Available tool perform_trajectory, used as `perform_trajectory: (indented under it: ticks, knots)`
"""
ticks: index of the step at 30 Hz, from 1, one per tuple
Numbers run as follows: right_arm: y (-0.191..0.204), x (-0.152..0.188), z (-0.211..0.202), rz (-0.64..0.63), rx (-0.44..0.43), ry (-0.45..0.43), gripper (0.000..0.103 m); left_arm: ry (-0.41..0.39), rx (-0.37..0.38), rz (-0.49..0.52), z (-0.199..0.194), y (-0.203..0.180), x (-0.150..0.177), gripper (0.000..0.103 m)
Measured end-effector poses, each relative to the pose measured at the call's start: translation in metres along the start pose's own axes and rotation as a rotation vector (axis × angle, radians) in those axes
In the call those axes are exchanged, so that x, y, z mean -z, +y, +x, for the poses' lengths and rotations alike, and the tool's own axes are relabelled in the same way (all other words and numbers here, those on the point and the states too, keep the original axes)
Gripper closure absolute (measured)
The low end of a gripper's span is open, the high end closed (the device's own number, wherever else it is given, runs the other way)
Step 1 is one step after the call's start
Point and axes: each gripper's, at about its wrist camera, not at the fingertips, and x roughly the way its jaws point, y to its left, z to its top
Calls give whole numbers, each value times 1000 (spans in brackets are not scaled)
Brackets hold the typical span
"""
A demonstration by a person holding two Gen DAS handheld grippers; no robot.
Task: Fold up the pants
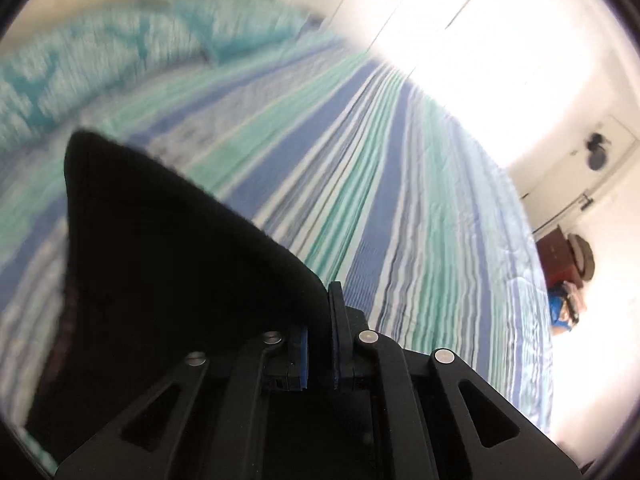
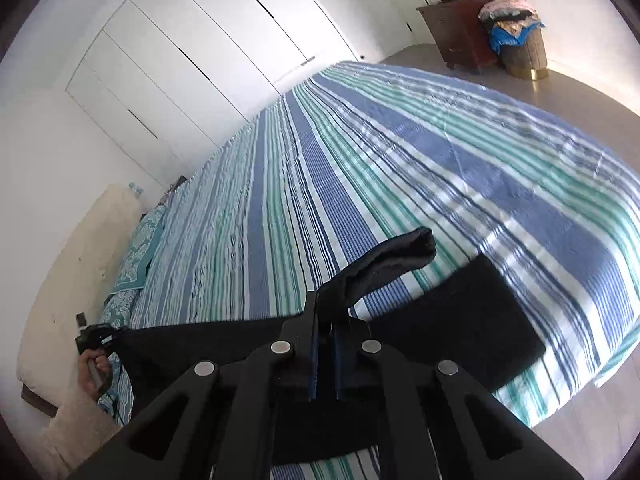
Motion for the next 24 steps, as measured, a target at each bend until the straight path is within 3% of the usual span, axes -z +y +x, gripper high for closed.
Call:
perform_trajectory:
  ticks: [2, 3, 5, 8, 12, 17, 24]
  knots:
    - [-4, -8, -2, -12, 0, -15, 98, -80, -39, 45, -50, 14, 40, 96]
    - [-10, -6, 1, -4, 13, -6, 98, -79, -66, 55, -62, 29, 62, 96]
    - [-41, 9, 16, 53, 68, 50, 98, 7, -137, 53, -68, 50, 122, 96]
    - [-99, 46, 47, 178, 195, 187, 98, 161, -193, -19, -36, 74, 190, 96]
    - [-138, 75, 47, 318, 224, 223, 98, 179, -197, -94, -39, 76, 205, 96]
    - [-130, 68, 39, 239, 267, 213, 98, 188, -201, -26, -42, 60, 212, 96]
    - [-141, 74, 38, 257, 291, 241, 98, 209, -209, 1, -42, 56, 218, 96]
